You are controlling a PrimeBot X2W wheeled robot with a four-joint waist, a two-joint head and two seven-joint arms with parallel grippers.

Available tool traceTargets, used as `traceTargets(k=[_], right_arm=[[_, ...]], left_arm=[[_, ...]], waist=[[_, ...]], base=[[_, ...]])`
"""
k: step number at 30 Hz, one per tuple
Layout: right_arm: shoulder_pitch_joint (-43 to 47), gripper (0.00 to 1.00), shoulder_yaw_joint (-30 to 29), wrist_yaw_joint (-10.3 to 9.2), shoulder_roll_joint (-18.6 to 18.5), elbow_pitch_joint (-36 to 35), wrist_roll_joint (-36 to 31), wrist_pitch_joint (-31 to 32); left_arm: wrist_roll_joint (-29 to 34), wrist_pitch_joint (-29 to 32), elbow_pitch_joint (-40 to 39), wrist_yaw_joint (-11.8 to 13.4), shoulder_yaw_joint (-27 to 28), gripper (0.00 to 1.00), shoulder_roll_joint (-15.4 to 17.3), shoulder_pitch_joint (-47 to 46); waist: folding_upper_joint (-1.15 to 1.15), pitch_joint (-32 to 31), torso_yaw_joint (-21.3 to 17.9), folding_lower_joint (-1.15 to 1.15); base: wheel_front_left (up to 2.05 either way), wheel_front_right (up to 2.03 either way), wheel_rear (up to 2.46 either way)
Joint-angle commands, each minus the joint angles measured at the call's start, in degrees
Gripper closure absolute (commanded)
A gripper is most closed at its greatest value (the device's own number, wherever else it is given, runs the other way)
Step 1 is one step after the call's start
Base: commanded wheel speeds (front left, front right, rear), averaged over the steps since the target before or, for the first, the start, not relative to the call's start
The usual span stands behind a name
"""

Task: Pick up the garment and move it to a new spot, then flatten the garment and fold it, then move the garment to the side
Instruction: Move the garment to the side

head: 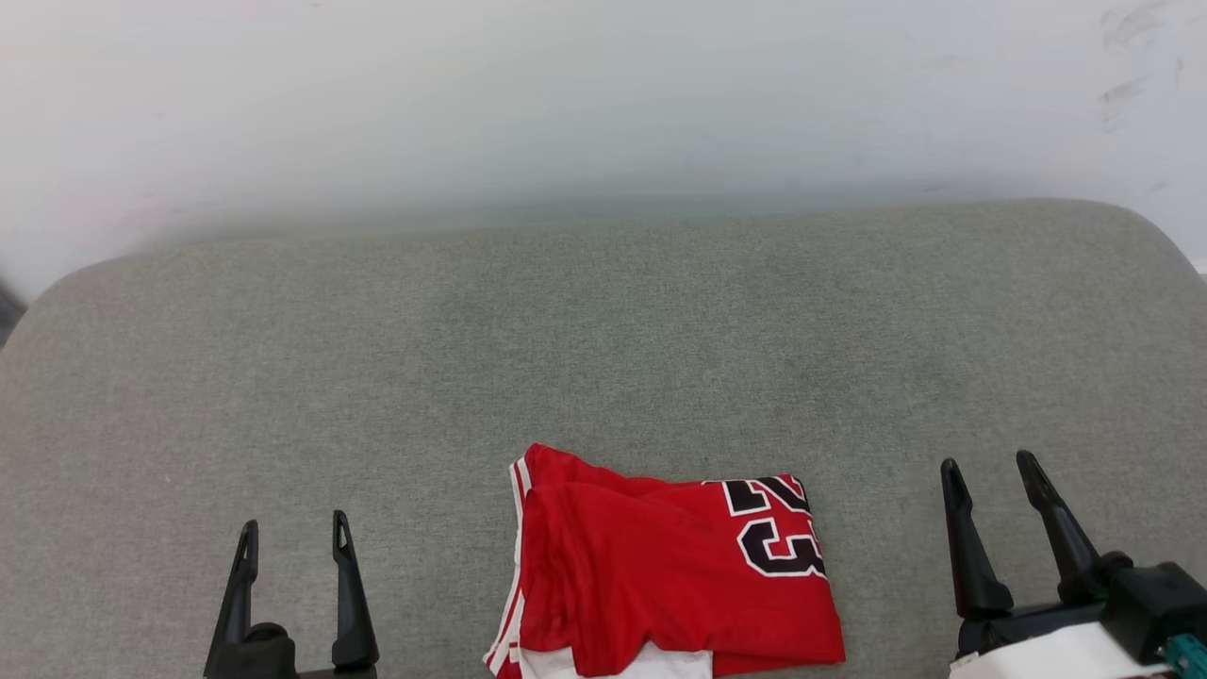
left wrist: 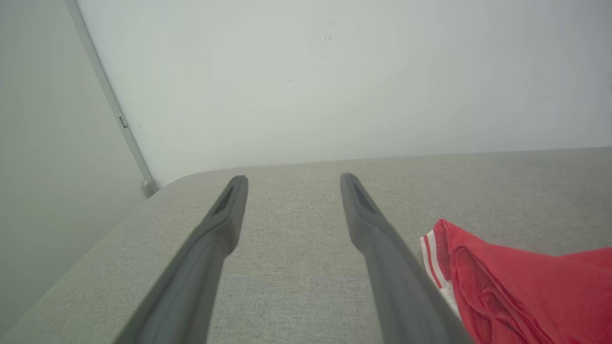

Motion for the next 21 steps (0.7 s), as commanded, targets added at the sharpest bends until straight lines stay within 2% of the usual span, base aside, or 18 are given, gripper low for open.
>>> traceTargets(k=[1,12,17,21], right_arm=[[1.6,0.0,-0.4,-0.02,0.8,-0.8,-0.6,-0.1],[1.5,0.0,-1.7,-0.02,1.5,-2.1,-1.1,-0.1],[-3.2,0.0,-2.7,-0.02,-0.8,-3.6,-1.3,-0.1],[-9.1,0.0,-2.4,-0.02,-4.7,-4.3,-1.0,-0.1]], left_arm=[[-0.1,-0.1,-0.1,-0.3,0.2,0.0,-0.1,1.0],[-0.2,-0.1,0.1,-1.6,1.3,0.0,-0.4,1.1],[-0.3,-0.1,0.1,-2.4,1.6,0.0,-0.6,0.3],[-0.4,-0.1,-0.1,-3.0,1.8,0.0,-0.8,-0.4]], waist=[[0.0,-0.2,0.1,0.0],[0.0,-0.1,0.3,0.0],[0.0,0.3,0.7,0.0],[0.0,1.2,0.9,0.0]], base=[[0.0,0.0,0.0],[0.0,0.0,0.0],[0.0,0.0,0.0],[0.0,0.0,0.0]])
